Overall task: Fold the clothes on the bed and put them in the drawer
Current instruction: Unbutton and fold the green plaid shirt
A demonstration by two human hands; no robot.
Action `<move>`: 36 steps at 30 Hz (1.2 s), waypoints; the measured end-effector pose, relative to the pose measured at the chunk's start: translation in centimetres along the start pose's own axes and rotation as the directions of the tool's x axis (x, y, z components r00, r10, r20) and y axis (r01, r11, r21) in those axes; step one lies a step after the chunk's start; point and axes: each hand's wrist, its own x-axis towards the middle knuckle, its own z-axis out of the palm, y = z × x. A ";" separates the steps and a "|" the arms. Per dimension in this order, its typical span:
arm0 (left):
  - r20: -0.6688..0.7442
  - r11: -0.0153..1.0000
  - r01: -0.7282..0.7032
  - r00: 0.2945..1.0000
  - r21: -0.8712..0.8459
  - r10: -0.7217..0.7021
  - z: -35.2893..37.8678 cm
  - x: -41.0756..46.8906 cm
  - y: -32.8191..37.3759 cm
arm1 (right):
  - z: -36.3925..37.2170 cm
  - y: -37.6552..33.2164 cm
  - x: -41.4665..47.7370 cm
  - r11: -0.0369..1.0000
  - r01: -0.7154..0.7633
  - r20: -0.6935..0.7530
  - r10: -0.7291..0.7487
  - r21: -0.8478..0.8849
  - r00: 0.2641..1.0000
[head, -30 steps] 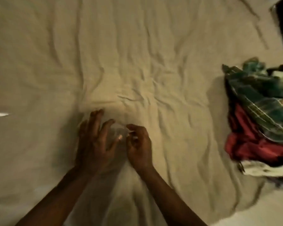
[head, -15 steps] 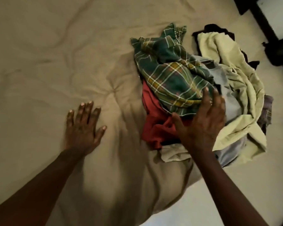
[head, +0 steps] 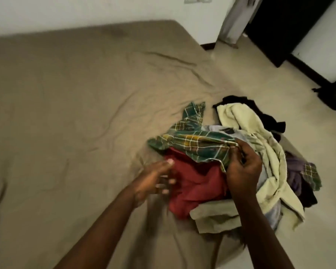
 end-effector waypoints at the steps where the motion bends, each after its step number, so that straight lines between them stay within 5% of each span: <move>1: 0.024 0.995 -0.090 0.996 0.051 0.089 1.3 -1.0 1.4 | -0.5 -1.6 0.7 1.000 -0.003 0.022 0.003 0.021 1.000; 5: 0.027 0.821 -0.504 0.856 0.268 0.516 5.1 -2.6 6.8 | -1.4 -11.6 2.6 0.990 0.116 0.183 -0.130 0.086 0.975; 9: -0.207 0.656 -0.513 0.678 0.554 0.705 5.0 -5.4 13.5 | -2.8 -20.9 2.9 0.957 0.248 0.298 -0.282 0.148 0.912; 12: -0.264 0.586 -0.592 0.543 0.553 0.797 4.1 -8.7 16.9 | -4.4 -25.3 3.0 0.926 0.323 0.388 -0.376 0.197 0.841; 15: -0.239 0.603 -0.632 0.567 0.488 0.788 1.8 -12.1 20.4 | -6.1 -29.0 4.4 0.918 0.386 0.434 -0.387 0.094 0.814; 20: -0.057 0.519 -0.400 0.749 0.755 0.660 -2.1 -17.8 24.5 | -7.6 -33.5 6.0 0.777 0.557 0.418 -0.420 -0.292 0.806; 24: 0.104 0.561 -0.399 0.869 0.725 0.483 -1.4 -22.7 25.4 | -7.4 -37.3 3.3 0.670 0.629 0.395 -0.495 -0.394 0.774; 28: 0.198 0.597 -0.599 0.775 0.533 0.601 0.6 -26.3 26.8 | -8.1 -43.8 0.2 0.675 0.700 0.231 -0.660 -0.234 0.714; 31: 0.086 0.514 -0.632 0.675 0.580 0.733 1.7 -29.0 29.5 | -10.0 -50.6 -1.3 0.667 0.743 0.134 -0.732 -0.058 0.668; 34: 0.081 0.381 -0.535 0.651 0.754 0.754 1.9 -31.6 31.6 | -12.2 -54.9 -1.7 0.713 0.696 0.066 -0.701 0.088 0.710; 36: 0.076 0.372 -0.562 0.618 0.739 0.783 1.9 -33.4 32.4 | -13.6 -57.7 -2.4 0.705 0.616 0.094 -0.681 0.353 0.726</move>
